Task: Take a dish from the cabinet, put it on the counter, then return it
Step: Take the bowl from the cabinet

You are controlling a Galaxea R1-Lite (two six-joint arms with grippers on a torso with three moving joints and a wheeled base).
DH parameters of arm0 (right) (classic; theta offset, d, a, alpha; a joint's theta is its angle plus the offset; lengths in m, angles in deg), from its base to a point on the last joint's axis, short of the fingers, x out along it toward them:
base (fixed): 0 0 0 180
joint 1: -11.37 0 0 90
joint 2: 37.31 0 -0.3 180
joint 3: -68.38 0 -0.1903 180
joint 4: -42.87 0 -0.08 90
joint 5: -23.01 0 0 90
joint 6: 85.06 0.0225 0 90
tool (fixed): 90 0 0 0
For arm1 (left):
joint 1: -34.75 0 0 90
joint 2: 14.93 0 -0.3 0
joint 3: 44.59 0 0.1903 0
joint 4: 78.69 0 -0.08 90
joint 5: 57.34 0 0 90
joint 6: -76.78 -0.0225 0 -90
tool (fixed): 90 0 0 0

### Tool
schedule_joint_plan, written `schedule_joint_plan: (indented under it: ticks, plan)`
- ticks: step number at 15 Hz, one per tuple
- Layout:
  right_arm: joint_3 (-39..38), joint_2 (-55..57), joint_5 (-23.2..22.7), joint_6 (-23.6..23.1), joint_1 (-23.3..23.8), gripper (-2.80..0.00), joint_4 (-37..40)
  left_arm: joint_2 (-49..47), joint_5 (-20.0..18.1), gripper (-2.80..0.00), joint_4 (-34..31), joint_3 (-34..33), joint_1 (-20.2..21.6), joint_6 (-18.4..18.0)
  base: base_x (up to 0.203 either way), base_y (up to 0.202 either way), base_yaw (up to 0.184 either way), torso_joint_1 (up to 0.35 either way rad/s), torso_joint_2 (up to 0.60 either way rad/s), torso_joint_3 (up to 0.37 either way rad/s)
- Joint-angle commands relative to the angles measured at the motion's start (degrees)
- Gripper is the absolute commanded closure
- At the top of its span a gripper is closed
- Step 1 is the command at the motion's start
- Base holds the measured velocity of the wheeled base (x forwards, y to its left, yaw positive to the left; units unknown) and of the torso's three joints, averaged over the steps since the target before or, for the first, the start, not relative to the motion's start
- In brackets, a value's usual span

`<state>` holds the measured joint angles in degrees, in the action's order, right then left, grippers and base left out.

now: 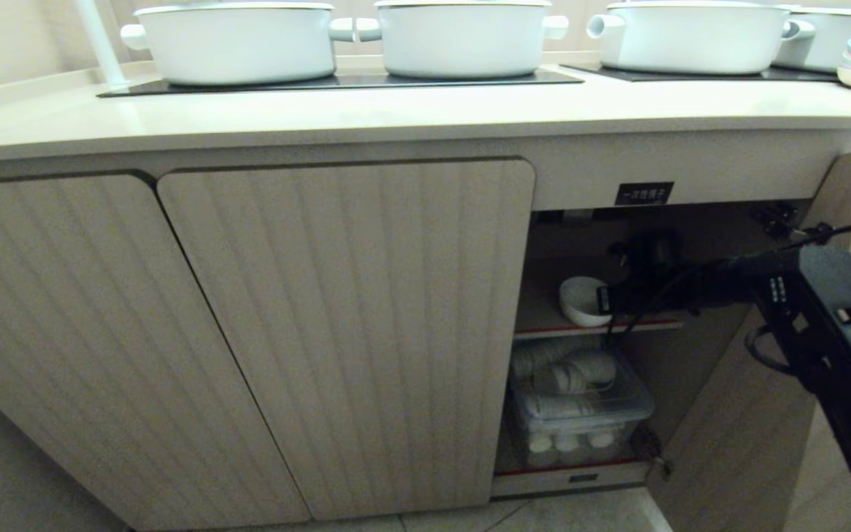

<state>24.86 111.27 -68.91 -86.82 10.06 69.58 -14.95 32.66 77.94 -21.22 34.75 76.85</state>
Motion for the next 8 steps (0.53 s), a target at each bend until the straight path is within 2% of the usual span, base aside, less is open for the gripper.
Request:
schedule_joint_plan:
  ticks: [1,8]
  plan:
    - [-0.26,0.05,0.07,-0.09,-0.01,0.0,0.53,0.02,0.0,0.0,0.0,0.0,0.02,0.01,0.0,0.0,0.0,0.0,0.0,0.0]
    - [-0.35,-0.3,0.07,-0.09,-0.01,0.0,0.53,0.02,0.0,0.0,0.0,0.0,0.0,0.01,0.0,0.0,0.0,0.0,0.0,0.0]
